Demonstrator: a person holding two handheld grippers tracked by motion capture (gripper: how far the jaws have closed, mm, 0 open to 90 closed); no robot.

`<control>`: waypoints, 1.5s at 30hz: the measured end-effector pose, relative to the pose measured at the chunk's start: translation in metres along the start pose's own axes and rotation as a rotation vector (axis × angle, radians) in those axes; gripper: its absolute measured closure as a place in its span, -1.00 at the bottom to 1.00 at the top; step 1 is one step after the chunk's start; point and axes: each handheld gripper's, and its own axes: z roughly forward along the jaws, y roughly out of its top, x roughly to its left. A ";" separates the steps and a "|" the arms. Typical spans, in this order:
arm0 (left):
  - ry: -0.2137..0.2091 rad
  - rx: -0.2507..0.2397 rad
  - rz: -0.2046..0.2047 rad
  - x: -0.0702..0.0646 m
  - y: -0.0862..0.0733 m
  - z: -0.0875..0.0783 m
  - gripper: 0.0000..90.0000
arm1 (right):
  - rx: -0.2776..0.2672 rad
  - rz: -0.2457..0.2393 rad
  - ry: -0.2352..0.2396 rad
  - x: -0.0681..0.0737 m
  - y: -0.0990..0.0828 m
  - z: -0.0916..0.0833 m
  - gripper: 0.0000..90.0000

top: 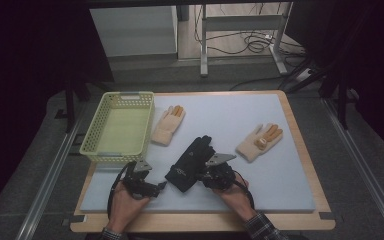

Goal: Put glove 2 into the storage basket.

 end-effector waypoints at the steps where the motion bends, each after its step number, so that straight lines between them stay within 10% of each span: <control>1: 0.000 0.000 0.000 0.000 0.000 0.000 -0.90 | 0.001 -0.003 0.000 -0.001 0.000 -0.001 0.35; 25: -0.004 -0.002 -0.007 0.000 0.000 0.000 -0.91 | -0.009 0.062 -0.163 -0.046 -0.041 -0.076 -0.24; 45: -0.012 0.015 0.010 -0.001 0.002 -0.001 -0.96 | 0.019 0.097 -0.262 -0.060 -0.066 -0.082 -0.52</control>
